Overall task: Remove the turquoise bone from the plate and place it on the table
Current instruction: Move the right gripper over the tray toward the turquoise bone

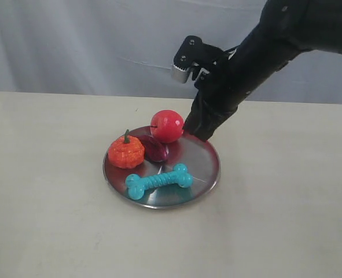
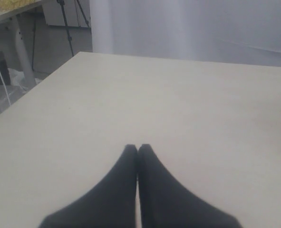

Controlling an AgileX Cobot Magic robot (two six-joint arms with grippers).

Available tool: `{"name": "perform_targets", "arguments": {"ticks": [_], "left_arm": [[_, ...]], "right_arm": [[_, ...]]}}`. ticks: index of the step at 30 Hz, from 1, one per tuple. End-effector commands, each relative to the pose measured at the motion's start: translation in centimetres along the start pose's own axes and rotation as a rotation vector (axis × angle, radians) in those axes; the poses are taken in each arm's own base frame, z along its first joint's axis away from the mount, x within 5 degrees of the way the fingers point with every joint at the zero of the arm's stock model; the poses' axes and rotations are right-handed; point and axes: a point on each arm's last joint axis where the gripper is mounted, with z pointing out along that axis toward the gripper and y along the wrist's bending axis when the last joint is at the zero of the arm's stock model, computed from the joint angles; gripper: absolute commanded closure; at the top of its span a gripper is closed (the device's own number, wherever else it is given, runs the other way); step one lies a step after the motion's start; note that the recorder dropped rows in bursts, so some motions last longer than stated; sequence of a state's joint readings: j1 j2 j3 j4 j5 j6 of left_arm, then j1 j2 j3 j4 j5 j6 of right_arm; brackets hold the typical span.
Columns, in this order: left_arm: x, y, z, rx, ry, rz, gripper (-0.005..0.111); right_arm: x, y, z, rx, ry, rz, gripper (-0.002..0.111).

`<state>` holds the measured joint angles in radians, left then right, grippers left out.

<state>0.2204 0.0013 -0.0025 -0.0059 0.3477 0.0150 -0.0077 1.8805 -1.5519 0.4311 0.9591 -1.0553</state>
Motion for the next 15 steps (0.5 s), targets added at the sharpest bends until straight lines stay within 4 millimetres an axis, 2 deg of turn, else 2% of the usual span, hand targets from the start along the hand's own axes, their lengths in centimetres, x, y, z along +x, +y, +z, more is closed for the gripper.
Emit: {"name": "perform_targets", "arguments": {"ticks": [1, 4, 8, 15], "left_arm": [[0.0, 0.0, 0.0, -0.002, -0.004, -0.006, 0.107], [0.0, 0.0, 0.0, -0.002, -0.004, -0.006, 0.107], [0.0, 0.0, 0.0, -0.002, -0.004, -0.006, 0.107], [0.0, 0.0, 0.0, -0.002, -0.004, -0.004, 0.107]], "right_arm": [[0.2, -0.6, 2.0, -0.035, 0.016, -0.02, 0.067], [0.6, -0.8, 3.2, -0.055, 0.032, -0.069, 0.051], [0.9, -1.4, 4.8, -0.039, 0.027, -0.049, 0.051], [1.9, -1.4, 8.3, -0.128, 0.018, -0.032, 0.051]]}}
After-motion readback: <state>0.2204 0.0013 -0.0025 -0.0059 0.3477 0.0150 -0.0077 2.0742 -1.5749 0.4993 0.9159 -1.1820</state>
